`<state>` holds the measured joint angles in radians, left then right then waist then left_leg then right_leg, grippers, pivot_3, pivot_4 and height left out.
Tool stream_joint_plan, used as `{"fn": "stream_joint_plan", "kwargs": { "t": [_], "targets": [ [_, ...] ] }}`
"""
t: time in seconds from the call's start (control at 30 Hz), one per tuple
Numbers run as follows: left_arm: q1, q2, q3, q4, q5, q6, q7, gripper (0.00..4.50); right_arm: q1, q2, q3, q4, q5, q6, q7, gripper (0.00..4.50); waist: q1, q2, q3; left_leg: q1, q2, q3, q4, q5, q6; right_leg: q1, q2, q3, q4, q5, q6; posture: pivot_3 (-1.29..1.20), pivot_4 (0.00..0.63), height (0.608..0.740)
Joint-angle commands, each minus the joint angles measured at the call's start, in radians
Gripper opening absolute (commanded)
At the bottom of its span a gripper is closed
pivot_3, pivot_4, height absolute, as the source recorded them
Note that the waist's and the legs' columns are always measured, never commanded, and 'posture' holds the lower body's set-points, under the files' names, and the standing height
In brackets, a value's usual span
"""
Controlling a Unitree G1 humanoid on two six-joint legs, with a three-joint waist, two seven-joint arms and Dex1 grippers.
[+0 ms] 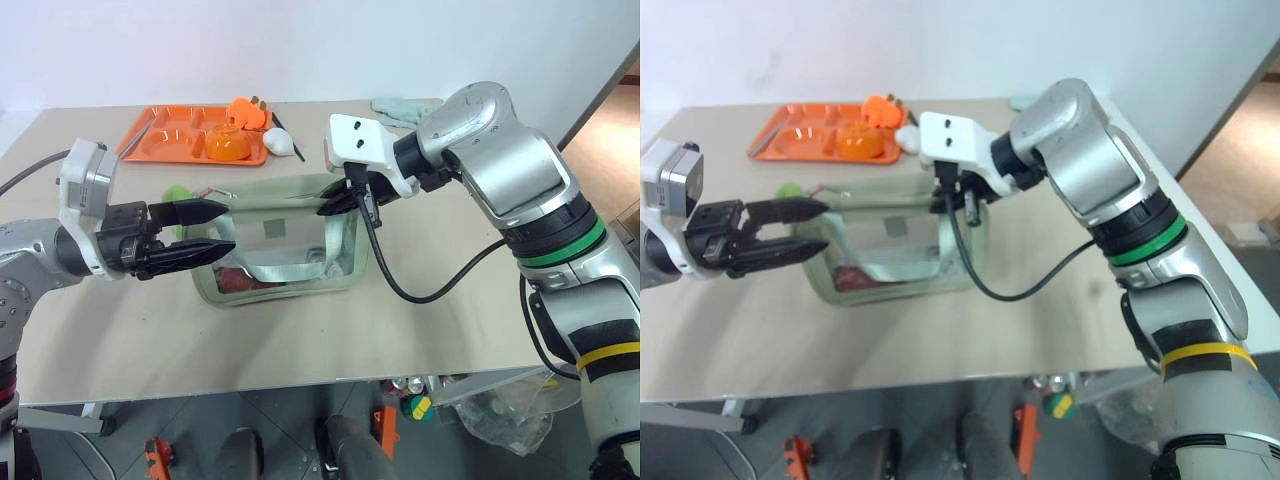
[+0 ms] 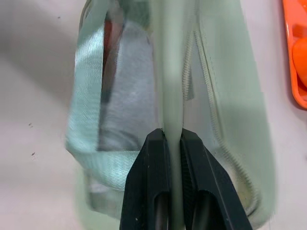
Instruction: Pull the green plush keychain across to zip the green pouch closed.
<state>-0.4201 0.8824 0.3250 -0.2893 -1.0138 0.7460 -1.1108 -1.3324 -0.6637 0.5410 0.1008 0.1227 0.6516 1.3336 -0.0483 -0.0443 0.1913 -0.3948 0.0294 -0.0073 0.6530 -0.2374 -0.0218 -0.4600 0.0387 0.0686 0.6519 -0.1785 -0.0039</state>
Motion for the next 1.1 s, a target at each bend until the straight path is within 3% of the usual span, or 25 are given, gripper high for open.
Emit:
{"fn": "stream_joint_plan", "kwargs": {
  "t": [0.03, 0.33, 0.57, 0.77, 0.93, 1.1],
  "targets": [
    [-0.009, 0.002, 0.041, -0.004, -0.026, -0.005, 0.004, 3.42, -0.070, -0.003, -0.079, -0.015, -0.003, 0.004, 0.007, 0.07, 0.000, 0.000, 0.000, 0.000, 0.000, 0.000, 0.000, 0.000, 0.000, 0.000, 0.000, 0.000, 0.000, 0.000, 0.000, 0.00, 0.150, 0.740],
    [-0.015, -0.006, 0.027, -0.002, -0.035, -0.006, 0.014, 3.42, 0.015, -0.046, -0.084, -0.100, 0.001, 0.056, 0.027, 0.07, 0.000, 0.000, 0.000, 0.000, 0.000, 0.000, 0.000, 0.000, 0.000, 0.000, 0.000, 0.000, 0.000, 0.000, 0.000, 0.00, 0.150, 0.740],
    [-0.019, 0.000, 0.033, -0.013, -0.049, 0.001, 0.019, 3.42, 0.174, -0.076, -0.103, -0.250, 0.011, 0.147, -0.021, 0.07, -0.004, 0.000, 0.000, 0.001, 0.000, 0.000, 0.000, 0.000, 0.000, 0.000, 0.001, 0.000, 0.001, 0.000, -0.001, 0.00, 0.150, 0.740],
    [-0.028, 0.000, 0.025, -0.006, -0.048, -0.003, 0.019, 3.42, 0.166, -0.069, -0.124, -0.255, 0.026, 0.178, -0.035, 0.07, -0.006, 0.000, 0.000, 0.003, 0.002, 0.000, 0.000, 0.000, 0.000, 0.000, 0.003, 0.001, 0.004, 0.000, -0.002, 0.00, 0.150, 0.740],
    [-0.038, -0.009, 0.020, 0.000, -0.048, -0.006, 0.020, 3.42, 0.136, -0.070, -0.160, -0.250, 0.062, 0.151, -0.011, 1.69, -0.006, 0.000, 0.000, 0.003, 0.002, 0.000, 0.000, 0.000, 0.000, 0.000, 0.003, 0.001, 0.004, -0.001, -0.003, 0.00, 0.150, 0.740],
    [-0.036, -0.021, 0.016, -0.002, -0.045, -0.008, 0.022, 3.42, 0.056, -0.022, -0.237, -0.138, 0.126, 0.286, -0.059, 3.39, -0.007, 0.000, 0.000, 0.003, 0.002, 0.000, 0.000, 0.000, 0.000, 0.000, 0.003, 0.001, 0.004, -0.001, -0.003, 0.00, 0.150, 0.740]
  ]
}}
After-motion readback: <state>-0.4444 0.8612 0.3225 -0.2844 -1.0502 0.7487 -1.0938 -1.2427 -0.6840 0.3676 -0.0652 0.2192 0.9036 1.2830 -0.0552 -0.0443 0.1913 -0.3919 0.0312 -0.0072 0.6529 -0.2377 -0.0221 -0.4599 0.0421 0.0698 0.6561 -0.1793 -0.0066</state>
